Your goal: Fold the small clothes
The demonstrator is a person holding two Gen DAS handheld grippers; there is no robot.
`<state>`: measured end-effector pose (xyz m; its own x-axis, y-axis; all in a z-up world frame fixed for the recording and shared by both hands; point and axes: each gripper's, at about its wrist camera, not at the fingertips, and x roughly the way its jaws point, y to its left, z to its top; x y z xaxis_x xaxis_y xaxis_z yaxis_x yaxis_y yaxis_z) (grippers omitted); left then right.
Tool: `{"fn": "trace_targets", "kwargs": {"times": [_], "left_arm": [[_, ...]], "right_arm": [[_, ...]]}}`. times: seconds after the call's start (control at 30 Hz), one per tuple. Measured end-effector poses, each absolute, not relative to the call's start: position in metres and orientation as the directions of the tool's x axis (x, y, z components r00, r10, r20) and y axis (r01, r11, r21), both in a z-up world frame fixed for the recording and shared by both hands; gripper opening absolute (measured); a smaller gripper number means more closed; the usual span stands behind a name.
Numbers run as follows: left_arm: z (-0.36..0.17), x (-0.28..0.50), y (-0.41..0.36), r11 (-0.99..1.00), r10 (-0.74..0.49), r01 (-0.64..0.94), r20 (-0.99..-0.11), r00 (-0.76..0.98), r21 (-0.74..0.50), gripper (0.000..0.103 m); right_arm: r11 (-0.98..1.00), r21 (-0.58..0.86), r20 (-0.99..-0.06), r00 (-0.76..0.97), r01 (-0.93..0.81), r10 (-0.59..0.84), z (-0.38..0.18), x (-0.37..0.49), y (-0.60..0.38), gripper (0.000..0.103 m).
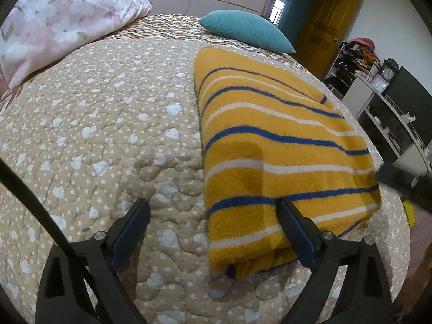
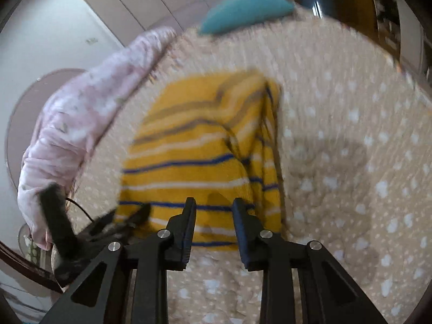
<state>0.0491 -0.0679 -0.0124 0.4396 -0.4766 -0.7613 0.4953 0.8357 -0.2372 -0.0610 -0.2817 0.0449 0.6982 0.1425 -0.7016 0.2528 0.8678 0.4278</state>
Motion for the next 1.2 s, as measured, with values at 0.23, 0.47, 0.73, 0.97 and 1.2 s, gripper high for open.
{"fn": "trace_targets", "kwargs": {"times": [0.23, 0.47, 0.73, 0.97, 1.2], "left_arm": [[-0.013, 0.047, -0.075, 0.849, -0.437, 0.494, -0.776, 0.455, -0.188, 0.103], [-0.014, 0.052, -0.07, 0.835, -0.478, 0.489, -0.772, 0.419, -0.251, 0.103], [0.046, 0.035, -0.059, 0.851, -0.471, 0.474, -0.729, 0.497, -0.226, 0.103], [0.047, 0.087, -0.109, 0.858, -0.372, 0.5, -0.811, 0.452, -0.115, 0.099], [0.013, 0.085, -0.086, 0.868, -0.427, 0.431, -0.812, 0.397, -0.246, 0.089]], "right_arm": [[0.84, 0.514, -0.671, 0.692, 0.174, 0.267, 0.039, -0.008, -0.276, 0.03], [0.772, 0.604, -0.649, 0.684, 0.196, 0.334, -0.007, -0.053, -0.294, 0.028], [0.784, 0.602, -0.617, 0.712, 0.151, 0.336, -0.006, -0.079, -0.299, 0.028], [0.746, 0.651, -0.565, 0.746, 0.14, 0.352, -0.017, -0.084, -0.302, 0.029], [0.714, 0.691, -0.518, 0.766, 0.111, 0.381, -0.025, -0.09, -0.308, 0.028]]}}
